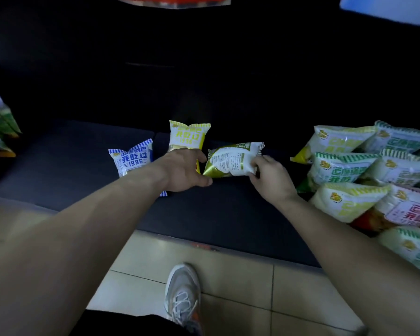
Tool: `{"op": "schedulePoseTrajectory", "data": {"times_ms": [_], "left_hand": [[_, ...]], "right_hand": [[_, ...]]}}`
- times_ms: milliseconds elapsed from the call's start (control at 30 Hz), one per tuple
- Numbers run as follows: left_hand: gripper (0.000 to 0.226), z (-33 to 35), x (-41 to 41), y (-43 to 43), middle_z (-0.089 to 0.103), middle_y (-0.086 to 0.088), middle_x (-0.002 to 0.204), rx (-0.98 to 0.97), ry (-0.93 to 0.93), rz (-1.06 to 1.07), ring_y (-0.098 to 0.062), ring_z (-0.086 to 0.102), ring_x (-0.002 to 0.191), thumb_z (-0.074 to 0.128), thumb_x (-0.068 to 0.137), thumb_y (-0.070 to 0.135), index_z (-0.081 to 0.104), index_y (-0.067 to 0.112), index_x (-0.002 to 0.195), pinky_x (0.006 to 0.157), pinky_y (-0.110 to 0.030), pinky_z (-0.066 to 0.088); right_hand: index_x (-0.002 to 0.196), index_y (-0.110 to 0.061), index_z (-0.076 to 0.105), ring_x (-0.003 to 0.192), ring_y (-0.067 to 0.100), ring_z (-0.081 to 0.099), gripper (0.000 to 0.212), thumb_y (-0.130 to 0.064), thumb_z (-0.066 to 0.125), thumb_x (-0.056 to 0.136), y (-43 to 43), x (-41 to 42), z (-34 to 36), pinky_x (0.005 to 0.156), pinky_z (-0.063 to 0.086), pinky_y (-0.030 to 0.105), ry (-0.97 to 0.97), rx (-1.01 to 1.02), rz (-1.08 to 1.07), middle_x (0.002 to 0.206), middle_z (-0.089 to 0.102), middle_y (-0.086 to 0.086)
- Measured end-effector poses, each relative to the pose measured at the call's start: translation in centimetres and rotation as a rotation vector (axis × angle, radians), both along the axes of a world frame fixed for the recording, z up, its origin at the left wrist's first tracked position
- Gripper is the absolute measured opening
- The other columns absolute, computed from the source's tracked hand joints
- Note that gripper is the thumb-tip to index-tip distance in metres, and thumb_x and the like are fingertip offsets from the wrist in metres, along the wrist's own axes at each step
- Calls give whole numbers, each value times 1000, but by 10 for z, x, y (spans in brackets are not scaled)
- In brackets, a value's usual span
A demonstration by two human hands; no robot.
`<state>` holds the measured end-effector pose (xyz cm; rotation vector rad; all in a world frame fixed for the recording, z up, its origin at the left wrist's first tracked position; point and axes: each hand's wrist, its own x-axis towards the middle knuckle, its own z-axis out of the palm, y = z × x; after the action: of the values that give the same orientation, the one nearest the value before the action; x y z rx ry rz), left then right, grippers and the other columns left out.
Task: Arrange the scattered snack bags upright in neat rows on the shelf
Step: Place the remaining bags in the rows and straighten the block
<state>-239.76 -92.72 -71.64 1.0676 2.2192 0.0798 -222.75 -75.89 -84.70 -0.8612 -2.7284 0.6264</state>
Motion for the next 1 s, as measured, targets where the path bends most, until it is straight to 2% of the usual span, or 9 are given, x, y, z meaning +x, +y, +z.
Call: {"op": "schedulePoseTrajectory", "data": {"times_ms": [100, 233, 333, 500, 600, 700, 800, 900, 1000], "left_hand": [[69, 3, 2, -1, 54, -1, 138, -5, -2, 7, -20, 50, 124, 70, 82, 51, 45, 29, 142, 102, -34, 43], [66, 10, 2, 0, 54, -2, 138, -3, 22, 1, -22, 51, 124, 69, 82, 53, 46, 29, 140, 98, -32, 42], [65, 17, 5, 0, 52, -1, 140, 16, 19, 10, -22, 50, 124, 68, 84, 53, 47, 29, 140, 94, -29, 40], [64, 17, 8, -1, 52, -1, 140, 2, 9, -5, -22, 50, 124, 67, 84, 53, 48, 28, 140, 95, -30, 41], [63, 15, 5, -3, 52, -2, 140, 2, 8, 0, -22, 50, 123, 67, 84, 53, 48, 28, 139, 97, -33, 43], [61, 13, 1, -4, 53, -1, 138, 11, 2, 16, -21, 51, 122, 68, 84, 53, 50, 28, 137, 96, -33, 44], [60, 11, -1, -3, 53, -1, 137, 15, 0, 10, -21, 51, 123, 67, 85, 51, 50, 28, 138, 93, -30, 41], [59, 10, 0, -3, 54, 0, 135, 19, -6, -3, -20, 51, 121, 67, 86, 51, 50, 28, 137, 89, -28, 39], [59, 10, 0, -4, 54, 0, 135, 13, -3, -4, -20, 50, 122, 67, 86, 51, 51, 28, 137, 92, -30, 41]], "right_hand": [[96, -10, 64, 79, 24, 62, 14, -22, 68, 89, -4, 4, 27, 67, 53, 37, 73, 52, 23, 93, 64, 5], [101, -16, 68, 83, 19, 64, 18, -30, 68, 90, -2, 9, 66, 70, 53, 33, 142, 62, 20, 95, 66, 0], [103, -19, 69, 85, 16, 62, 22, -36, 69, 89, -1, 13, 81, 69, 49, 29, 128, 37, -20, 94, 66, -2], [103, -22, 69, 96, 17, 55, 34, -52, 69, 85, -6, 9, 71, 74, 42, 29, 79, 27, -73, 98, 67, -6], [113, -27, 69, 106, 19, 50, 45, -60, 66, 83, -14, 0, 66, 83, 39, 30, -4, -31, -64, 110, 62, -5], [136, -30, 55, 120, 24, 47, 62, -60, 67, 83, -19, -1, 56, 96, 39, 35, -156, -147, 19, 129, 53, -2], [146, -31, 42, 122, 23, 50, 78, -55, 74, 79, -23, 7, 41, 97, 44, 38, -264, -270, 104, 131, 53, 0], [150, -29, 36, 124, 21, 50, 79, -48, 73, 83, -27, 13, 29, 98, 44, 38, -219, -282, 95, 136, 53, 1], [150, -24, 38, 125, 19, 48, 80, -42, 77, 82, -29, 11, 26, 102, 41, 36, -120, -352, 58, 136, 50, 0]]}}
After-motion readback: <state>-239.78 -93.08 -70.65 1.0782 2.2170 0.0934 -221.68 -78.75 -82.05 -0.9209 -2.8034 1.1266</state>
